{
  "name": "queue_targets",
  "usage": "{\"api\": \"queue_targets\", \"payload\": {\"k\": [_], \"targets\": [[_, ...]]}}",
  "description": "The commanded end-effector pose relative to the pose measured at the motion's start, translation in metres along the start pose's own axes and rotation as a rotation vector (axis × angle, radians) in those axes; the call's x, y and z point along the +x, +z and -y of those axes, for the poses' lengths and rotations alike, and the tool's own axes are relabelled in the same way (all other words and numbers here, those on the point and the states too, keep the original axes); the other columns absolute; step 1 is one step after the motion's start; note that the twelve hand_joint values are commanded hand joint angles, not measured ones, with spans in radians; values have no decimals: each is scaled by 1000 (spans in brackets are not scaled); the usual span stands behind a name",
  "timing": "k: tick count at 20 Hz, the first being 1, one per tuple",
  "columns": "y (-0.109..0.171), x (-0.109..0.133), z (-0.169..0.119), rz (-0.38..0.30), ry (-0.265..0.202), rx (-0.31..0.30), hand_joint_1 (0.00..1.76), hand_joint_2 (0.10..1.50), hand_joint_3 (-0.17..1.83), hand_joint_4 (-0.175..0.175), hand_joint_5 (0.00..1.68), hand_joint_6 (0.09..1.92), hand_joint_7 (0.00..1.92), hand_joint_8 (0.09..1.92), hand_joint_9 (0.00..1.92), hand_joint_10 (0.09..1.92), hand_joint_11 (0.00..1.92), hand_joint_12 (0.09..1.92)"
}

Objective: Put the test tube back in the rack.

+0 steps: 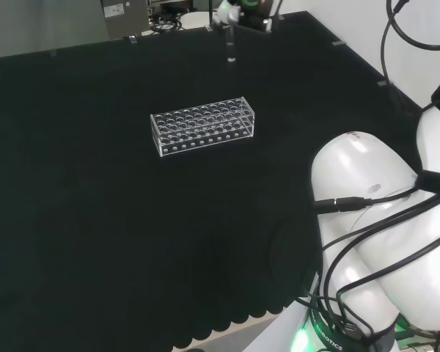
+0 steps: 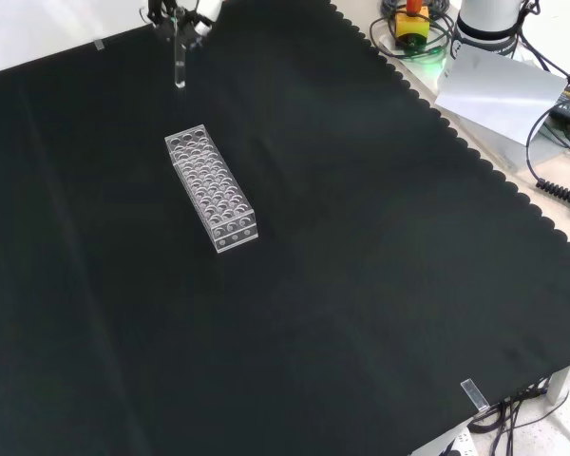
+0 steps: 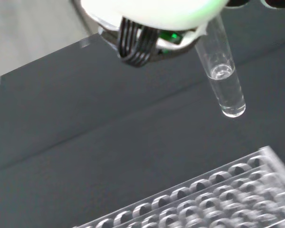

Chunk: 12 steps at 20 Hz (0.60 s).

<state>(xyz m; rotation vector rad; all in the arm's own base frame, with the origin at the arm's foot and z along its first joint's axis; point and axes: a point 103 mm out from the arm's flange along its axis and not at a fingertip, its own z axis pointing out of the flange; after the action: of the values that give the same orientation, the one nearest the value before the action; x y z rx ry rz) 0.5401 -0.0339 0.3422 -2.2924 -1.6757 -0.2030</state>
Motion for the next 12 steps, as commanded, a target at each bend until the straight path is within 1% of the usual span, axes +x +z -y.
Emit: {"api": "queue_targets", "payload": {"k": [1, 5, 12], "targets": [[23, 27, -6, -68, -40, 47, 1221, 686, 591, -175, 1302, 580, 1710, 421, 1588, 454, 1149, 984], [35, 25, -12, -88, -26, 72, 1221, 686, 591, -175, 1302, 580, 1710, 420, 1587, 455, 1148, 985], [60, 24, -26, -94, -20, 104, 1221, 685, 592, -175, 1302, 580, 1710, 420, 1587, 455, 1149, 985]]}}
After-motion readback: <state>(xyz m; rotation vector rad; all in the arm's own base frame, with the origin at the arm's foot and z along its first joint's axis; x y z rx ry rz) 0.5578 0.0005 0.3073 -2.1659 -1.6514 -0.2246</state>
